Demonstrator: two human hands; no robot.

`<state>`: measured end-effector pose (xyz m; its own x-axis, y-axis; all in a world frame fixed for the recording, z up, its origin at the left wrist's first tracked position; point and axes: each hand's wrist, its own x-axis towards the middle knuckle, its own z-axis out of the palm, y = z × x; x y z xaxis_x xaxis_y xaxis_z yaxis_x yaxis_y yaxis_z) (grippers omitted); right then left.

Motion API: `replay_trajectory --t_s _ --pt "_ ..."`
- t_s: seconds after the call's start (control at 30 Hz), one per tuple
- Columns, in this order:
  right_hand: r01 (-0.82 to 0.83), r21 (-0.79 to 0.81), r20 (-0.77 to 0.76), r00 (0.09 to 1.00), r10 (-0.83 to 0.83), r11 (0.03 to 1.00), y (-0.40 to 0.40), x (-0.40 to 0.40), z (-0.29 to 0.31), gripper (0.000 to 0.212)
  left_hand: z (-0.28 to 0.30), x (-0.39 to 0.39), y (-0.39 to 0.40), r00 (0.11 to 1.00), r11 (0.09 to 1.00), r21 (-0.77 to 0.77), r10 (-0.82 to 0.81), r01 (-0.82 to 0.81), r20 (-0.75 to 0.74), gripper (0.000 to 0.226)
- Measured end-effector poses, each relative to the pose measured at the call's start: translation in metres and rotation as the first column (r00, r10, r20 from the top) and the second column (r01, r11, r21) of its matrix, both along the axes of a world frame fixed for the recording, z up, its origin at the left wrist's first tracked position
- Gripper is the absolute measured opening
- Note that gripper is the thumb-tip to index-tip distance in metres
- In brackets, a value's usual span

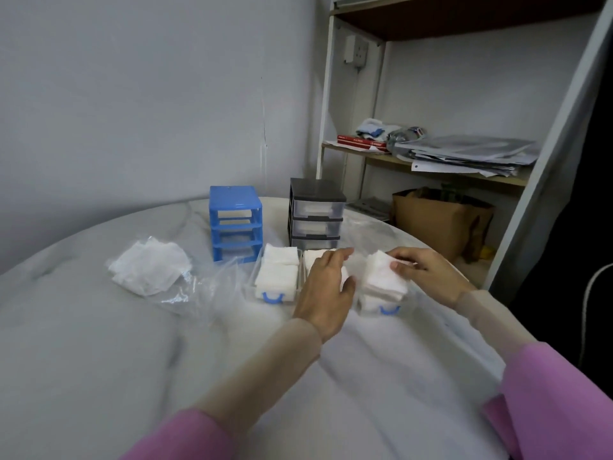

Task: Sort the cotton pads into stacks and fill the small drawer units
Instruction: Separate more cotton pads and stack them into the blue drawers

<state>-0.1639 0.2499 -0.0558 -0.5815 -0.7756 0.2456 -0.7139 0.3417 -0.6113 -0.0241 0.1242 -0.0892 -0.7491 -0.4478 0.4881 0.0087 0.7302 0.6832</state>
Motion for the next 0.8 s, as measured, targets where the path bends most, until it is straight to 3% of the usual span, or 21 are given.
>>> replay_trajectory --t_s 0.13,0.4,0.47,0.57,0.63,0.73,0.8 --pt "-0.032 0.154 0.003 0.999 0.032 0.988 -0.006 -0.008 0.0 0.023 -0.002 -0.001 0.003 0.998 0.979 -0.202 -0.029 0.038 0.047 0.045" --pt "-0.034 0.287 -0.155 0.985 0.081 0.957 -0.019 -0.007 -0.007 0.008 -0.014 -0.005 0.011 0.94 0.883 -0.444 0.009 0.153 0.341 0.051" --pt "-0.008 0.32 -0.229 0.97 0.085 0.947 -0.016 -0.008 -0.009 0.015 -0.019 -0.009 0.009 0.925 0.84 -0.518 0.056 0.16 0.376 0.052" --pt "0.058 0.29 -0.339 0.94 0.046 0.955 -0.009 -0.005 -0.012 0.03 -0.022 -0.012 0.008 0.912 0.787 -0.593 0.102 0.17 0.397 0.081" --pt "0.072 0.272 -0.332 0.943 0.024 0.96 -0.003 0.002 -0.015 0.036 -0.024 -0.013 0.006 0.899 0.773 -0.608 0.121 0.181 0.421 0.078" --pt "0.069 0.389 -0.303 0.951 0.057 0.919 0.008 0.014 -0.023 0.046 -0.023 -0.012 0.006 0.897 0.75 -0.632 0.124 0.196 0.425 0.091" --pt "0.109 0.489 -0.342 0.937 0.076 0.866 0.013 0.02 -0.03 0.051 -0.02 -0.011 0.008 0.887 0.731 -0.653 0.151 0.198 0.437 0.084"
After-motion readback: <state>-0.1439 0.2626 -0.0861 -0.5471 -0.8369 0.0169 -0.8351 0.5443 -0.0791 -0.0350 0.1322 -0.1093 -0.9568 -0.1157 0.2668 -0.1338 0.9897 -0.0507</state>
